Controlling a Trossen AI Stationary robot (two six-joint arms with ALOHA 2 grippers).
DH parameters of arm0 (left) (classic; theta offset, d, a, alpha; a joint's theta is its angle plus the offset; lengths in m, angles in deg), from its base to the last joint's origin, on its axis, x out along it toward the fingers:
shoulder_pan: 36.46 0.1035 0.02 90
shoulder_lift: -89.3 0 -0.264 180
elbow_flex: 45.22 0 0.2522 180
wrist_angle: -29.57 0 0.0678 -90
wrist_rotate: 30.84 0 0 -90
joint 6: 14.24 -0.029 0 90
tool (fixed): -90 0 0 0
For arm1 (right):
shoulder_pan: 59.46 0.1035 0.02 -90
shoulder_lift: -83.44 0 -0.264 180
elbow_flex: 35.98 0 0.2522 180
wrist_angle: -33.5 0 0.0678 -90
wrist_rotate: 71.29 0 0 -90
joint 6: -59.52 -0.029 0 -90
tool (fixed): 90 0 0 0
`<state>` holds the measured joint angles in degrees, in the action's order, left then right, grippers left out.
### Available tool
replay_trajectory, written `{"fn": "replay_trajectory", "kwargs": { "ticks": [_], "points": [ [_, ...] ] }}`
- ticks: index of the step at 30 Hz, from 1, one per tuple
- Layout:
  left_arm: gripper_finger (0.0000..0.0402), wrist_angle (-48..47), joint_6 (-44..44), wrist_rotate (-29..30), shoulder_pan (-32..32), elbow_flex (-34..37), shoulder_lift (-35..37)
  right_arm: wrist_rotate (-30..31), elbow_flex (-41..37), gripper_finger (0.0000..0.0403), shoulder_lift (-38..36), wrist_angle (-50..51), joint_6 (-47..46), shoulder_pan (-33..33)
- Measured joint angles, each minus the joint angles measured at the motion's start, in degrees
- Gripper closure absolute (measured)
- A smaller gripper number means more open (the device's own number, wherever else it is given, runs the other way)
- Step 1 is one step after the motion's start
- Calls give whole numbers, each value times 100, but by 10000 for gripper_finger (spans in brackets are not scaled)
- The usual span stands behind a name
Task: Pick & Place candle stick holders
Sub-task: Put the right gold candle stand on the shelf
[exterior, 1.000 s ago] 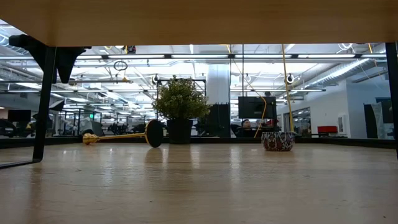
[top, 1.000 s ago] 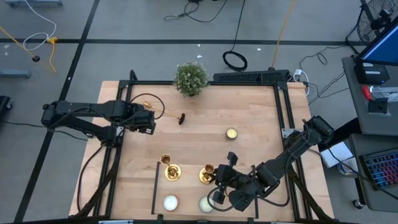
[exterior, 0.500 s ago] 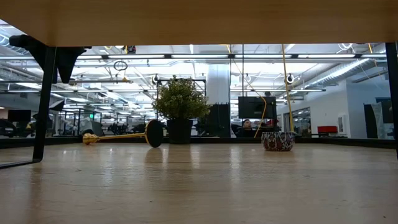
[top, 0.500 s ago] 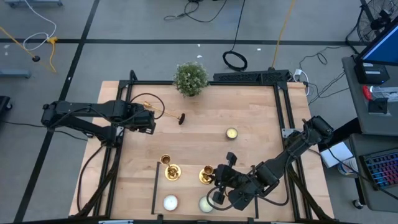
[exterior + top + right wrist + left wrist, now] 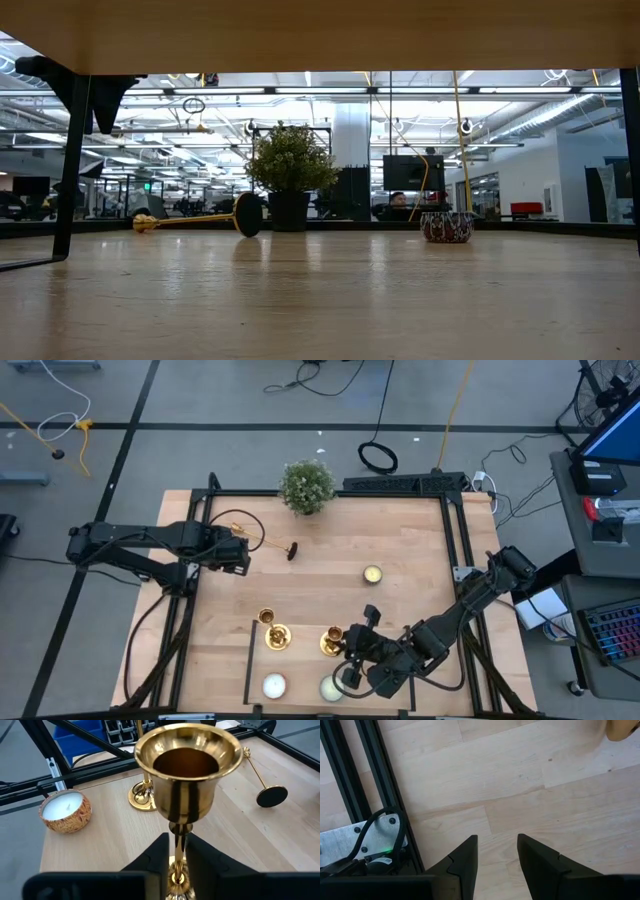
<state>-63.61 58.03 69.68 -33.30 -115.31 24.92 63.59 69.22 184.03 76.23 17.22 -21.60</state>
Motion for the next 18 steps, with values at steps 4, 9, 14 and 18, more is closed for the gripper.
{"fn": "replay_trajectory", "kwargs": {
  "ticks": [4,9,14,18],
  "points": [
    [256,0,0,-2,0,0,0,0,0,302,0,0,-6,0],
    [256,9,-1,-1,0,0,0,23,0,241,0,19,-8,0],
    [256,15,-2,-2,0,0,0,193,0,217,0,244,-255,2],
    [256,15,-17,-2,0,0,0,187,0,229,-40,448,-389,0]
  ]
}}
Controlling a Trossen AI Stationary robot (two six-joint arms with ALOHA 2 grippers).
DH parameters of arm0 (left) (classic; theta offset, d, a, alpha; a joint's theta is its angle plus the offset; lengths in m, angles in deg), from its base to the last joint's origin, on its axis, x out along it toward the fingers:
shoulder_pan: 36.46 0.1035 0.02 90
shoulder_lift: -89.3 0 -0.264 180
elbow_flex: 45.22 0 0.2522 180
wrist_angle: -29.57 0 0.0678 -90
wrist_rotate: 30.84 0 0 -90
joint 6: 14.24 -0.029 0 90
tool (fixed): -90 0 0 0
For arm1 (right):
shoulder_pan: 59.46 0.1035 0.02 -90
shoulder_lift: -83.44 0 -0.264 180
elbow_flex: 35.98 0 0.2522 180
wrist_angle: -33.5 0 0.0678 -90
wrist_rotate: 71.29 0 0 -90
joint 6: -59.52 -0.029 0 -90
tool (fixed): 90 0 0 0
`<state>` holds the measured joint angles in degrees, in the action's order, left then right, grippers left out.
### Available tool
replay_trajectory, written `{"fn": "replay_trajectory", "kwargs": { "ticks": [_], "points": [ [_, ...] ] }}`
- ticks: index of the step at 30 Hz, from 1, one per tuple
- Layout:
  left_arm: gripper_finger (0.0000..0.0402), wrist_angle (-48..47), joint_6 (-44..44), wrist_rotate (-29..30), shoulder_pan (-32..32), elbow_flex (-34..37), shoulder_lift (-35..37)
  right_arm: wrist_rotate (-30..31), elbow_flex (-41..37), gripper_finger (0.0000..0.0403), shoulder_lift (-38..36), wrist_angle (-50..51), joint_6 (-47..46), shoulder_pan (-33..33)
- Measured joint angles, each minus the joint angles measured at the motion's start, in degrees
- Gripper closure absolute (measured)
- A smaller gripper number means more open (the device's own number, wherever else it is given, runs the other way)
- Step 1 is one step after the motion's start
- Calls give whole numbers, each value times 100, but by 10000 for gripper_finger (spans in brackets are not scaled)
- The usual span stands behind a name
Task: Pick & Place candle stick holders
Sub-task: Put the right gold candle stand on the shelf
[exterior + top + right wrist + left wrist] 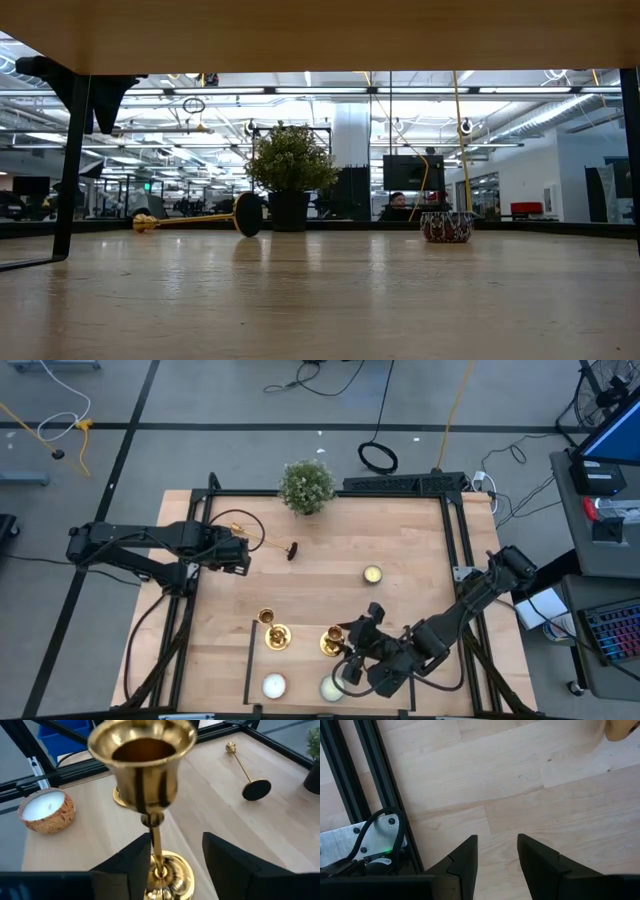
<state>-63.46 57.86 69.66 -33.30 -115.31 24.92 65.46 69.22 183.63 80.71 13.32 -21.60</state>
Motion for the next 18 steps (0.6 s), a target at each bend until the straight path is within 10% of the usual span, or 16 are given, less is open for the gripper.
{"fn": "replay_trajectory", "kwargs": {
  "ticks": [18],
  "points": [
    [256,2,-37,152,0,0,0,-1358,0,305,-196,584,-1082,159]
  ]
}}
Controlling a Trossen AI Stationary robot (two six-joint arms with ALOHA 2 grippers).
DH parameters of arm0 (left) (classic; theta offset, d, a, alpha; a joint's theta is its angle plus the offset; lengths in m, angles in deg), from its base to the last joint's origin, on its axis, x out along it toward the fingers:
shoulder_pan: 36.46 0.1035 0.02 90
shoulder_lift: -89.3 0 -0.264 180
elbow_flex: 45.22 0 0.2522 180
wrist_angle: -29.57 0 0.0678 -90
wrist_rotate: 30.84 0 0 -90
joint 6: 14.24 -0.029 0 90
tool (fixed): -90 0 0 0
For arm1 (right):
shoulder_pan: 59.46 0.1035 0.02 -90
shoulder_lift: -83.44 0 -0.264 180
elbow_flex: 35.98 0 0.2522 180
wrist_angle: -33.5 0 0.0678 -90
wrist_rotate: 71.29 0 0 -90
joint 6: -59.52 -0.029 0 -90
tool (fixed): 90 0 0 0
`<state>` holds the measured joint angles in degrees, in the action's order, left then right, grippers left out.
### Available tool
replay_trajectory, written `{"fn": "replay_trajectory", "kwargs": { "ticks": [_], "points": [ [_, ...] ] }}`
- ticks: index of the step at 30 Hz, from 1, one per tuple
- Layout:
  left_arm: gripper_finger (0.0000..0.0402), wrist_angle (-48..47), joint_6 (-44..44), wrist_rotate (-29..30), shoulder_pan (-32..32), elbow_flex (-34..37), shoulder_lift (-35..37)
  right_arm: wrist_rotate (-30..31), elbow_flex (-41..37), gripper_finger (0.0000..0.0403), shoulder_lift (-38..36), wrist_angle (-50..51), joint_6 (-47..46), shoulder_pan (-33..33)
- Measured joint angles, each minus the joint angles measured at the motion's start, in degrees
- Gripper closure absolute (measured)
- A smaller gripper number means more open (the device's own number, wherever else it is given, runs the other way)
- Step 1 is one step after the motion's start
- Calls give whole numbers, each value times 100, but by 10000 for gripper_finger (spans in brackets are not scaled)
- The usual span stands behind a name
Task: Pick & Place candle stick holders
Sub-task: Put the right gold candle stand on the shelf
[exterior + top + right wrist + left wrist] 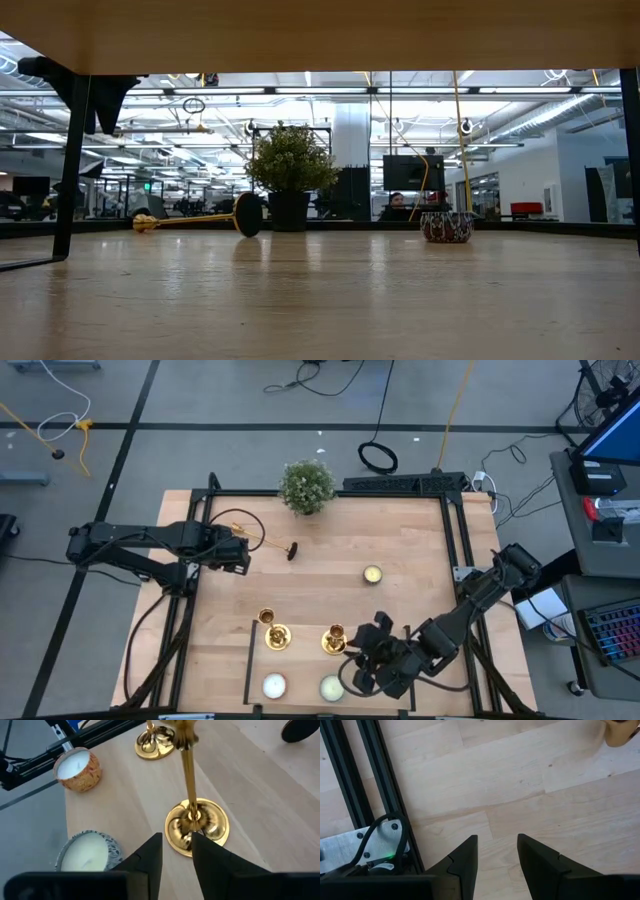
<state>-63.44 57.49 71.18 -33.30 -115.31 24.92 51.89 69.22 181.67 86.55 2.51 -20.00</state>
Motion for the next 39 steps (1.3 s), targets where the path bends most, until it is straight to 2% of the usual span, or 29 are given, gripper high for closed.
{"fn": "replay_trajectory", "kwargs": {
  "ticks": [4,9,14,19,23,32,39],
  "points": [
    [256,0,2,4,2,0,0,-45,0,331,0,-11,94,-2],
    [256,1,2,-19,0,0,0,-19,0,395,0,213,-166,-48],
    [256,0,-7,-91,0,0,0,-167,0,401,0,681,-668,-164],
    [256,-2,-75,-154,0,0,0,-199,0,402,2,735,-675,-219],
    [256,-4,-86,-154,1,0,0,-498,-4,402,42,721,-673,-283],
    [256,-7,-109,-154,0,0,0,-797,-612,402,40,-562,-477,-376],
    [256,-17,-168,-156,0,0,0,-797,-702,403,-31,-843,-177,-404]
  ]
}}
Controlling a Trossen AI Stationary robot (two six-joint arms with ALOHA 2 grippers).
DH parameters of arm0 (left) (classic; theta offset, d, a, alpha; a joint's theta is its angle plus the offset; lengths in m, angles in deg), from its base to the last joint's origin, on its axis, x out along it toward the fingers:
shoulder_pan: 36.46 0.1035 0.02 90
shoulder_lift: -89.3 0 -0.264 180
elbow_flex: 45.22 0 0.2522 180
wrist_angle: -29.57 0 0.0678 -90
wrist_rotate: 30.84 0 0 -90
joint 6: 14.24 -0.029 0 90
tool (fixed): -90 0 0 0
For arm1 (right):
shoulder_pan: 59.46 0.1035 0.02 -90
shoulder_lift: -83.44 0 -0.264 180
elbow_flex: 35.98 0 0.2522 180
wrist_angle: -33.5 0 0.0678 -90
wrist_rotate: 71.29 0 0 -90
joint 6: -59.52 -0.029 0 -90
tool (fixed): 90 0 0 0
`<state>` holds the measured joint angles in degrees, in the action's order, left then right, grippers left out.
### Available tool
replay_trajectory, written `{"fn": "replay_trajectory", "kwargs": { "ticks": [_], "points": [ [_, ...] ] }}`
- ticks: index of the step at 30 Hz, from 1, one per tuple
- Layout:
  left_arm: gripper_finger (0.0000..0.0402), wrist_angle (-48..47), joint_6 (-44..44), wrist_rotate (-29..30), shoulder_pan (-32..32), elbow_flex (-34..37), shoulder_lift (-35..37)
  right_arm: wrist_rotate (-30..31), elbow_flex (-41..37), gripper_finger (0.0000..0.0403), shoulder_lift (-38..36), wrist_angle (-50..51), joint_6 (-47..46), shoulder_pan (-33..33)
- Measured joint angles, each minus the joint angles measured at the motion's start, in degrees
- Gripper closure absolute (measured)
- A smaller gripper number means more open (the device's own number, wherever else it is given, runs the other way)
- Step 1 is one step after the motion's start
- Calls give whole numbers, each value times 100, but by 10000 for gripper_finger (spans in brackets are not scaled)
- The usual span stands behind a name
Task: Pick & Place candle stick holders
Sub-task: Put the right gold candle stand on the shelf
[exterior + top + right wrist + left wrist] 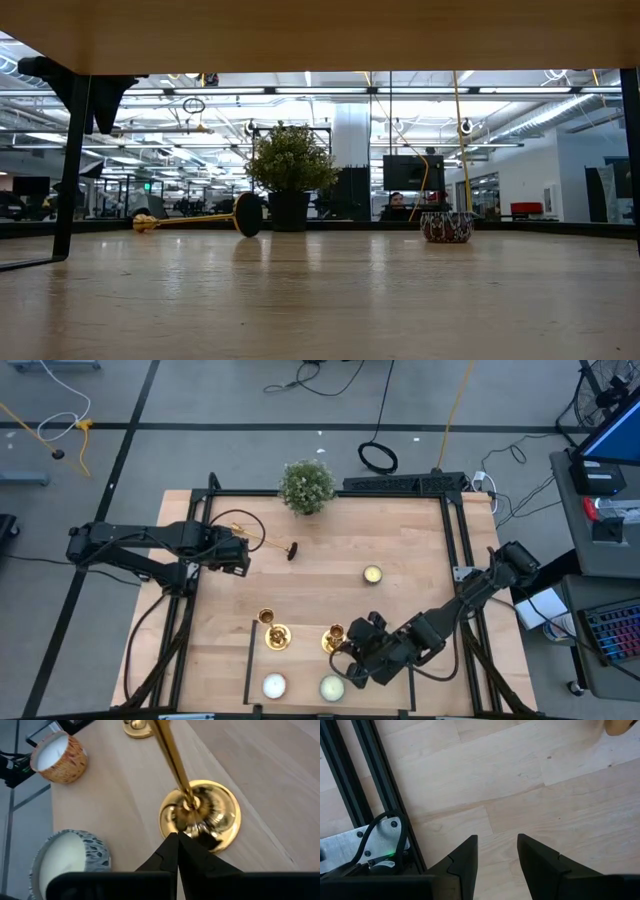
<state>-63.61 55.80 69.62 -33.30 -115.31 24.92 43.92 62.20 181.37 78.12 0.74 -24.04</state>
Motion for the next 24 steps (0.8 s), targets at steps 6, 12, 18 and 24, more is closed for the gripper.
{"fn": "replay_trajectory", "kwargs": {
  "ticks": [6,12,18,24],
  "points": [
    [256,0,-50,2,0,0,0,149,0,403,0,-89,120,-20],
    [256,-2,-57,7,0,0,0,334,0,403,0,-229,276,-20],
    [256,-4,-57,7,0,0,0,329,0,403,0,-283,380,-67],
    [256,-4,-59,9,0,0,0,343,0,403,0,-324,458,-91]
  ]
}}
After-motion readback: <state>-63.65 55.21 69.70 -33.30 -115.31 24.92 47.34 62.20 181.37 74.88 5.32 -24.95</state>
